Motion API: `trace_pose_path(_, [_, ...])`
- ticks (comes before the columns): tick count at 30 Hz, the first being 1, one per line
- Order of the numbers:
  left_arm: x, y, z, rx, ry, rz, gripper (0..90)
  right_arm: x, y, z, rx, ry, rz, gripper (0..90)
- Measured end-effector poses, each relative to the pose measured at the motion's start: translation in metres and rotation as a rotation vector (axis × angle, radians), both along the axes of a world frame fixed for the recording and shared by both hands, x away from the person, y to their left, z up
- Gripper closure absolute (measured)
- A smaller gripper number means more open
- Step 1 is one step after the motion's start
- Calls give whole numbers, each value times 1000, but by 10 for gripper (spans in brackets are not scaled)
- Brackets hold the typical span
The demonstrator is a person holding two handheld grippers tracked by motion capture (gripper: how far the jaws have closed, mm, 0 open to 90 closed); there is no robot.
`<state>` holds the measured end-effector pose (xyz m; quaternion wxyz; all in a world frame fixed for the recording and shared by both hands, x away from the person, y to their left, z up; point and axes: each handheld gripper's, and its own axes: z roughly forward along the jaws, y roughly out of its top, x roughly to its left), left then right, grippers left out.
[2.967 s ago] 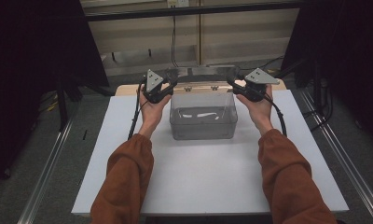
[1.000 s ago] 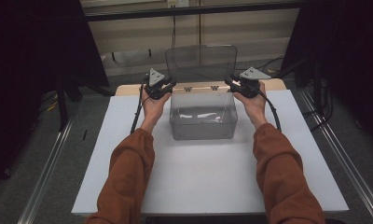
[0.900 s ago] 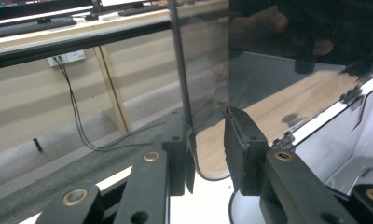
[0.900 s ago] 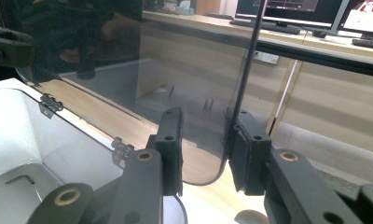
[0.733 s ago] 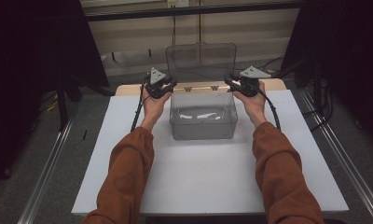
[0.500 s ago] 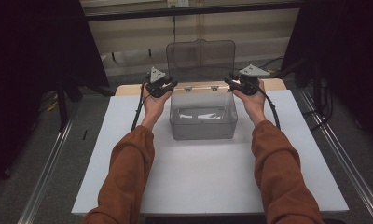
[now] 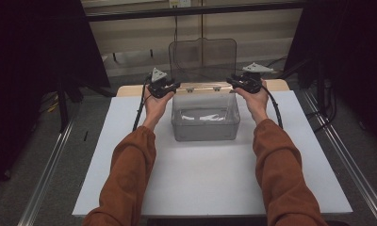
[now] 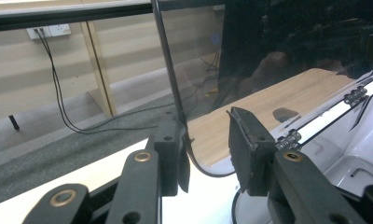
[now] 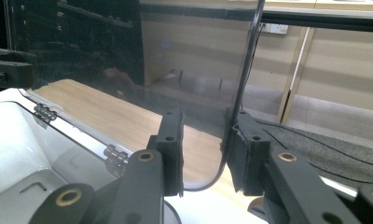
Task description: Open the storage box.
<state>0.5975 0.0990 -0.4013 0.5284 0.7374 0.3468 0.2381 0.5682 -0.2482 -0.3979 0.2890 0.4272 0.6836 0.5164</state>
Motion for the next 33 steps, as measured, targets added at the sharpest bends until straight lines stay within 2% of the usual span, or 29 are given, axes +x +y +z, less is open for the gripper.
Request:
trace_pose_path(1, [2, 0, 0, -20, 29, 3, 650, 1, 0, 0, 0, 2, 0, 669])
trace_pose_path(3, [2, 0, 0, -16, 37, 6, 649, 1, 0, 0, 5, 10, -1, 668])
trace_pose_path(6, [5, 0, 2, -12, 61, 1, 645, 3, 0, 3, -12, 30, 4, 665])
trace_pose_path(9, [8, 0, 5, 0, 91, -4, 638, 5, -1, 3, -7, 43, 3, 657])
trace_pose_path(12, [10, -1, 5, -21, 114, 3, 633, 6, 0, 2, -1, 53, 0, 651])
trace_pose_path(13, [9, -2, 5, -38, 134, 11, 630, 7, 0, 2, 19, 64, -8, 645])
trace_pose_path(18, [9, -3, 5, -23, 132, 12, 614, 9, 1, 2, 23, 86, -16, 634])
trace_pose_path(22, [11, -6, 2, -33, 135, 19, 576, 11, 4, 3, 10, 107, -25, 607])
trace_pose_path(25, [12, -6, 1, -41, 138, 21, 565, 11, 4, 2, 5, 106, -26, 601])
trace_pose_path(33, [15, -5, 5, -32, 184, 16, 563, 14, 4, 1, 17, 126, -31, 587])
